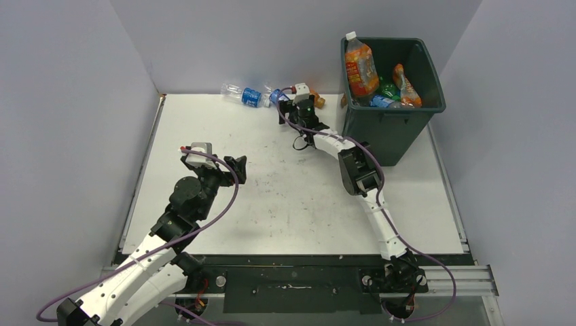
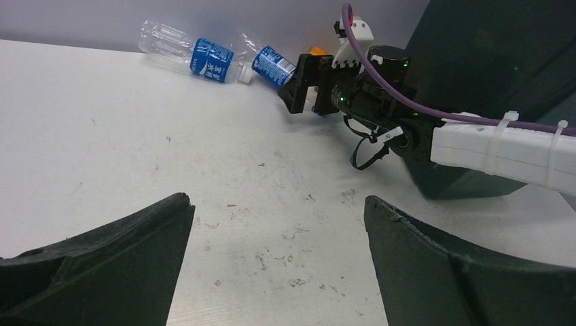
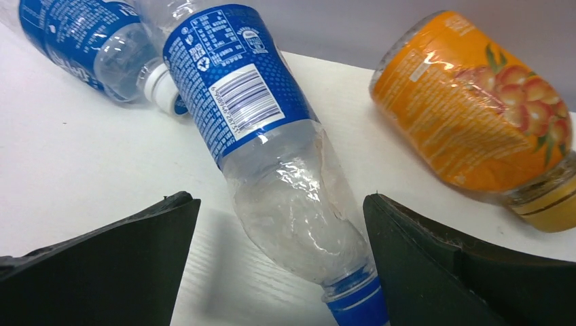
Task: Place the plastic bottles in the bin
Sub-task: Pick up the plastic bottle from the corner of the board.
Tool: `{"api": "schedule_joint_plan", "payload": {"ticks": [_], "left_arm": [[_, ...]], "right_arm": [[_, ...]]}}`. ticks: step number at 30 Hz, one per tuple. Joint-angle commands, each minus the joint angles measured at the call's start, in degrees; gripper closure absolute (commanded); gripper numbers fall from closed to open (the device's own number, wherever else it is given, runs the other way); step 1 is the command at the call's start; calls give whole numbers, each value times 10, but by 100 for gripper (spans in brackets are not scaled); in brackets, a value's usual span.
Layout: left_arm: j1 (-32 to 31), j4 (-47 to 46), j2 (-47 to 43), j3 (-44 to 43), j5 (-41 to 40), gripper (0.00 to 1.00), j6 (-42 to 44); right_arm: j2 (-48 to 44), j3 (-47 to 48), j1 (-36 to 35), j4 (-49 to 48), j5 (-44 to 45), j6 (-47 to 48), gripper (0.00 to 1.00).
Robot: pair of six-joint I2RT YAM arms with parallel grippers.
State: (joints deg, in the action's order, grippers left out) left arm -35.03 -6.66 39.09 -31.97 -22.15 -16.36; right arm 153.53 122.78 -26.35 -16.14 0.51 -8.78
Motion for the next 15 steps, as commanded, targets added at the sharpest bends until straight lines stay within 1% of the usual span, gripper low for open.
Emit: {"api": "schedule_joint_plan", "payload": {"ticks": [1,5,7,9,12,13,14,15], "left_arm": [[4,-30,-7,-16,8,4,-4],[4,-29,-7,-16,8,4,-4],[4,-29,-8,-16,10,4,-4],[4,-29,-8,-16,10,4,-4],[4,-29,-9,-16,11,4,-4],[4,-29,-9,-16,12,4,-4],[4,-29,-10,-16,11,4,-4],[4,-29,-10,-16,11,4,-4]], "right_arm": [[-26,-4,-5,-12,-28,-30,6],[-42,-37,-5,-31,-34,-39,23],[-48,-45,-5,-31,-40,-42,29],[-54,-53,-5,-29,-45,-43,30],[-62,-67,-8,-26,-49,-41,26],[-65,-72,-9,-26,-48,-39,27],[-69,-79,-11,-27,-46,-38,30],[-74,-88,-10,-31,-45,-39,41]]}}
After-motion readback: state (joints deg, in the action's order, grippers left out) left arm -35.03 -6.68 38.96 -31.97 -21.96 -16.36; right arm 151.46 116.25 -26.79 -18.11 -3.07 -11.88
